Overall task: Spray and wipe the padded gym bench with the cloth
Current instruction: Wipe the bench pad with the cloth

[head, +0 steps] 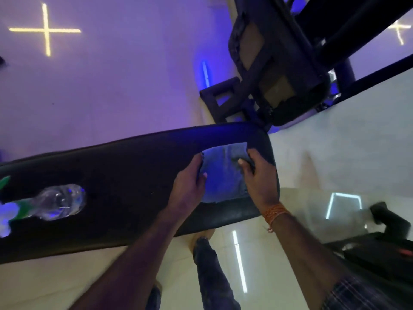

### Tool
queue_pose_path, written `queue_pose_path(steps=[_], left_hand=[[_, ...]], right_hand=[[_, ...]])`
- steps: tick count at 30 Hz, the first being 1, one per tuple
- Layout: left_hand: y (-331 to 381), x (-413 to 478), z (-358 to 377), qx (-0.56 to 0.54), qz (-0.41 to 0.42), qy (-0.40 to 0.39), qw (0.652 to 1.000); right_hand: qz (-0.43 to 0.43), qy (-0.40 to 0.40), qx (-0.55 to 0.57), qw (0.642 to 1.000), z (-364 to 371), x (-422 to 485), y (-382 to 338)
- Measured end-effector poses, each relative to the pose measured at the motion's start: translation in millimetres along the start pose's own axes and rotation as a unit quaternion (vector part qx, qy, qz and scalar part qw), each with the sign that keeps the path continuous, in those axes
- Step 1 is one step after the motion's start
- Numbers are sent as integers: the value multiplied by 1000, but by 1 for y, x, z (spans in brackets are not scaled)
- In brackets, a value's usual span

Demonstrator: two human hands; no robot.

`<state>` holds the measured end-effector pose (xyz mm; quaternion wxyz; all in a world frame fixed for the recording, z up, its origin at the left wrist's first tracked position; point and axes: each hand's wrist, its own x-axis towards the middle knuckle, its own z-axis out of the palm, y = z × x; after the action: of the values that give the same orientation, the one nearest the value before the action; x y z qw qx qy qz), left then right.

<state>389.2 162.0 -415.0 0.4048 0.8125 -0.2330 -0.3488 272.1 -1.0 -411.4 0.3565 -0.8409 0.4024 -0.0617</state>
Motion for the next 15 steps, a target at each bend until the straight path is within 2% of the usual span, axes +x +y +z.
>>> queue_pose_path(steps=[3,6,7,9,11,13,15], left_hand=[[30,39,28,27,4,-30,999],[44,62,46,120,22,-29,992],[44,67,47,163,30,-5,986],[38,75,43,236,39,36,970],[24,80,36,297,46,8,954],[8,82,30,343,67,-48,936],[-3,83,26,373,86,-84,920]], right_hand=[[11,46,-59,997,-26,44,23],[91,94,-159,979,-28,76,37],[130,92,-144,977,-19,78,33],[232,38,-75,969,12,79,22],[310,4,-68,948,46,88,14],[329,12,-108,938,65,104,14],[274,28,-172,946,68,107,21]])
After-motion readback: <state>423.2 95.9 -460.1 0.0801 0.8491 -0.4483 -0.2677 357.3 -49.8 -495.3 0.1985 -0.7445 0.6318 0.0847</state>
